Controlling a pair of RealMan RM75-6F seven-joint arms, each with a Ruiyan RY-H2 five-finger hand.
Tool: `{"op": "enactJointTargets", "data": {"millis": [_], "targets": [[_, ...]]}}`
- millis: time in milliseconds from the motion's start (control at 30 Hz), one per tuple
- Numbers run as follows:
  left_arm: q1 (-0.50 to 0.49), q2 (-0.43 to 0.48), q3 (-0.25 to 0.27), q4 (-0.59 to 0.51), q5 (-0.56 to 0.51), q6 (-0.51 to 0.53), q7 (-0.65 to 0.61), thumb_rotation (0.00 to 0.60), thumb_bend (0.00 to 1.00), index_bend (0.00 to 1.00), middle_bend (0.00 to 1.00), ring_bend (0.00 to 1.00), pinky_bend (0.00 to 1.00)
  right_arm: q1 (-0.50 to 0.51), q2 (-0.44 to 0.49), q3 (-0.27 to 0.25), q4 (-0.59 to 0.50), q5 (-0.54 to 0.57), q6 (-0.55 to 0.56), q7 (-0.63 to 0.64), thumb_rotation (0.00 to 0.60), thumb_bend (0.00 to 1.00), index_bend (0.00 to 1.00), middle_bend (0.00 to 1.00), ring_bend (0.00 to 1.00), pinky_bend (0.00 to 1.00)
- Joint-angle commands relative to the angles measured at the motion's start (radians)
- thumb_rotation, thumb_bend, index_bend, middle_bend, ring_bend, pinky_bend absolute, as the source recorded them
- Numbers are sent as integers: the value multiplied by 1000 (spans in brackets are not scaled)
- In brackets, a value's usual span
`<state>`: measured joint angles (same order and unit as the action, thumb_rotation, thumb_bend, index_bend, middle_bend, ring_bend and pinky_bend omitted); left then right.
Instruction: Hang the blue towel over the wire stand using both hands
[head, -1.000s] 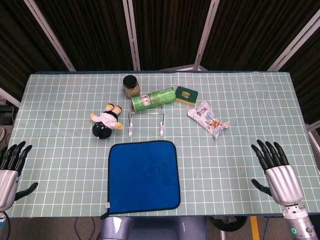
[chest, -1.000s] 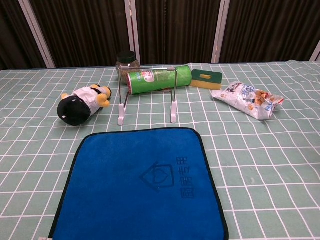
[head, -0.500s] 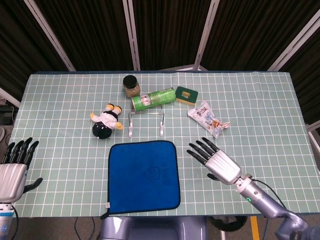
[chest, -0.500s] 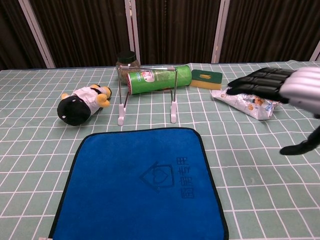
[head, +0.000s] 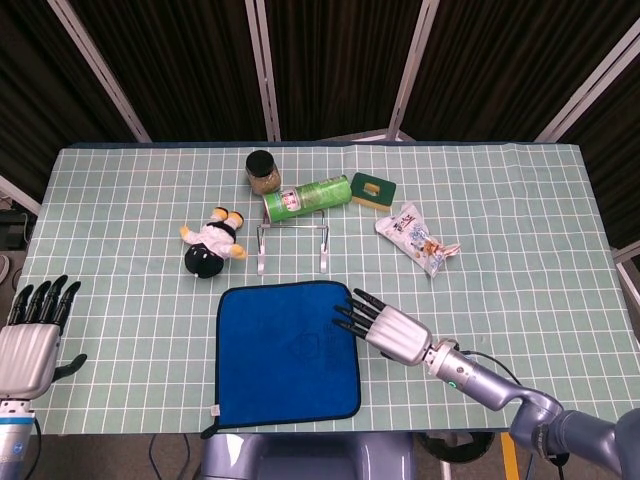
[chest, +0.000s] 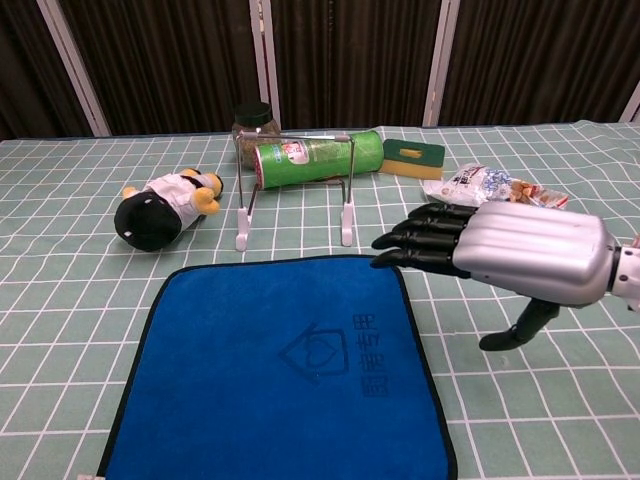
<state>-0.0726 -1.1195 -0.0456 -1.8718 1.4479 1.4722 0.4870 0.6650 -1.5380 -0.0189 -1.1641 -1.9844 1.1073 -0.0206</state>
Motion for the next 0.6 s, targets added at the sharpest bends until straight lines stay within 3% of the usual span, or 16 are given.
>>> {"op": "enactJointTargets", "data": {"millis": [33, 600], "targets": [[-2, -2, 2, 1, -2, -3, 4, 600, 0, 0, 0, 0, 0, 9, -33, -16, 37, 13, -3, 7, 600, 64, 0, 0, 0, 0], [-22, -11, -1, 5, -21, -14, 17, 600, 0, 0, 0, 0, 0, 56, -118, -50, 105, 64, -16, 2, 600, 61, 0, 0, 0, 0]]}}
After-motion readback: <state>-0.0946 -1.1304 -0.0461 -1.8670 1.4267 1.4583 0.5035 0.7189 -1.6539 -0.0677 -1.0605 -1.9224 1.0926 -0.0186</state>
